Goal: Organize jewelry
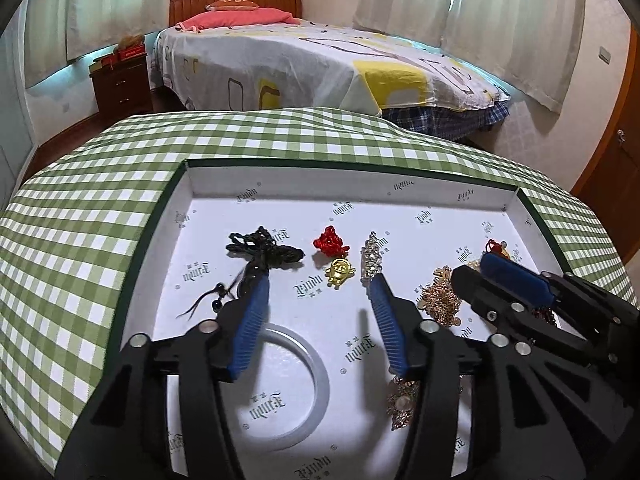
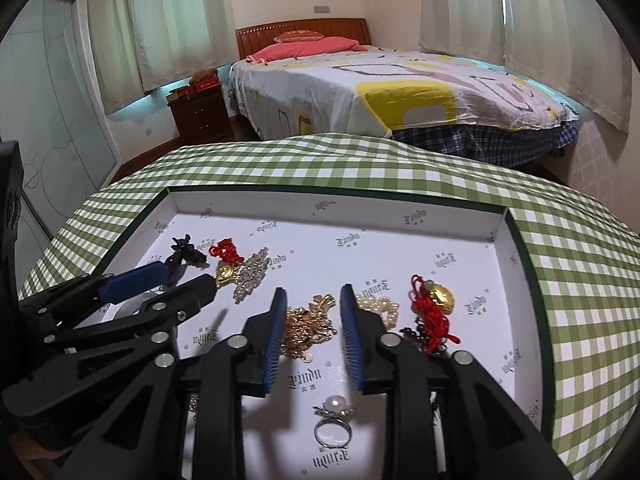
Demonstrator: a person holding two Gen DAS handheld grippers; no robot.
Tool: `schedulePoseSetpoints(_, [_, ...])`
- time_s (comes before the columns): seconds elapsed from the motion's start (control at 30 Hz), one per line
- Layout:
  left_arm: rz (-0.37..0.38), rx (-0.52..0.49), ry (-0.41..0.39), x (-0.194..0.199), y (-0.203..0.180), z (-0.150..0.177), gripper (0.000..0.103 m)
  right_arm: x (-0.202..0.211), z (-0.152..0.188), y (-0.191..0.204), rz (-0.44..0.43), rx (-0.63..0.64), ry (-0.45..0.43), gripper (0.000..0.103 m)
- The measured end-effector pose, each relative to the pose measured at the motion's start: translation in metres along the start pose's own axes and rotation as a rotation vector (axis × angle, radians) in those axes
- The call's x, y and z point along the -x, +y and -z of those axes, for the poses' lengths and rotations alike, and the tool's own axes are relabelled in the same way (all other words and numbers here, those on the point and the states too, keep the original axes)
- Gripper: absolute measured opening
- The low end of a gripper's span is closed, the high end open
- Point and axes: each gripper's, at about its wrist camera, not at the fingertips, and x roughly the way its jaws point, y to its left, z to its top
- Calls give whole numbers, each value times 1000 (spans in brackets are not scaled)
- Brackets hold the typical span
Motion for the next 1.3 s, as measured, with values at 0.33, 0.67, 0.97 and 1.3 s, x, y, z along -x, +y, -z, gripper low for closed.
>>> schedulePoseSetpoints(0.33, [-47,9,-47,27,9,5,81,26,3,-6,45,-8,-58,67])
schedulePoseSetpoints(0.67, [-53,-7,-99,68,5,19,92,60,18,-13,77,-30,-95,80])
schedulePoseSetpoints(0.97, [-60,-13,-153,132,0,40,96,105,35,-7,88,-22,-127,83])
schedulePoseSetpoints(1.3, [-89,-9,-222,203,-7,51,99,171,40,4,83,-17,-202,84])
